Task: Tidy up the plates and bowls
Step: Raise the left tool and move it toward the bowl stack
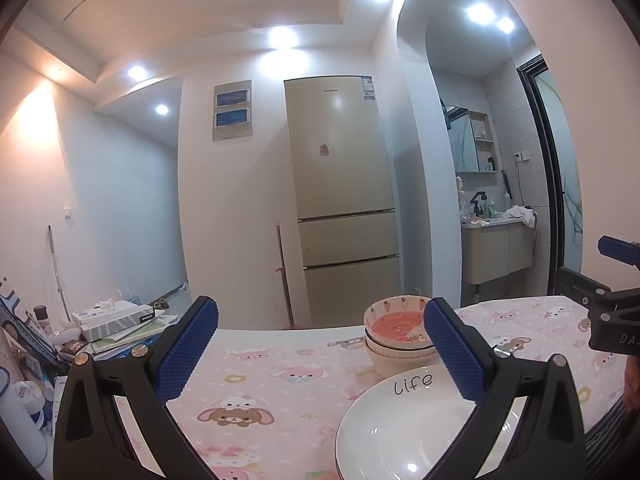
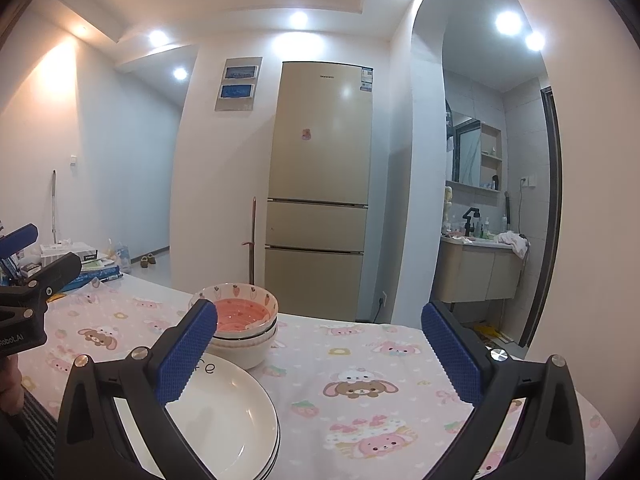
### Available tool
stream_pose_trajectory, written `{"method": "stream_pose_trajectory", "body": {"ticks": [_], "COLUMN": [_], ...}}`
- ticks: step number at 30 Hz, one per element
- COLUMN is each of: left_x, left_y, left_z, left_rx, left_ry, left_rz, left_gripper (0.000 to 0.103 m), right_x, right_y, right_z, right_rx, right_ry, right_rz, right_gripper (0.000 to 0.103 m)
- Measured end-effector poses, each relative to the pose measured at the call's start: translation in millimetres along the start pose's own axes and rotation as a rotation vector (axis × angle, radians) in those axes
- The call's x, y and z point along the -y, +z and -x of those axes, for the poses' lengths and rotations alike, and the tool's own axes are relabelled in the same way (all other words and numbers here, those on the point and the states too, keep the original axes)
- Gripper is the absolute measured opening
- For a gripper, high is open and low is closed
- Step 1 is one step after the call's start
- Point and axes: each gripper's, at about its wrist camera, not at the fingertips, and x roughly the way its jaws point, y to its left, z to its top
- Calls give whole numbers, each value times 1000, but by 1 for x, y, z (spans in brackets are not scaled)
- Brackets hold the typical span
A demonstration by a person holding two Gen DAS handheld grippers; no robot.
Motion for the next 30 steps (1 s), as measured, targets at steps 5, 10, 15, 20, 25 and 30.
{"method": "stream_pose_trajectory", "body": {"ticks": [5,10,15,20,25,30], "left_x": [-1,-2,1,4,12,16], "left_y": [0,0,-9,-7,-4,-3], "left_z": [0,0,-7,6,8,12], "left_rx": [-5,-9,-51,8,7,27], "left_ry": [-1,-8,11,-31,-1,-43], "left_rz": [3,9,-3,-15,-66,-84], "left_gripper": [103,103,103,103,103,103], "right_x": [3,7,12,18,12,4], "right_y": [1,1,1,-1,-2,-4], "right_z": [1,-1,-6,-9,-15,-10], "right_rx": [-2,-9,-30,-46,-97,-84], "right_ry": [-12,-8,1,-30,-55,-91], "right_rz": [-11,-27,-51,-80,-51,-16], "right_gripper": [103,103,103,103,103,103]}}
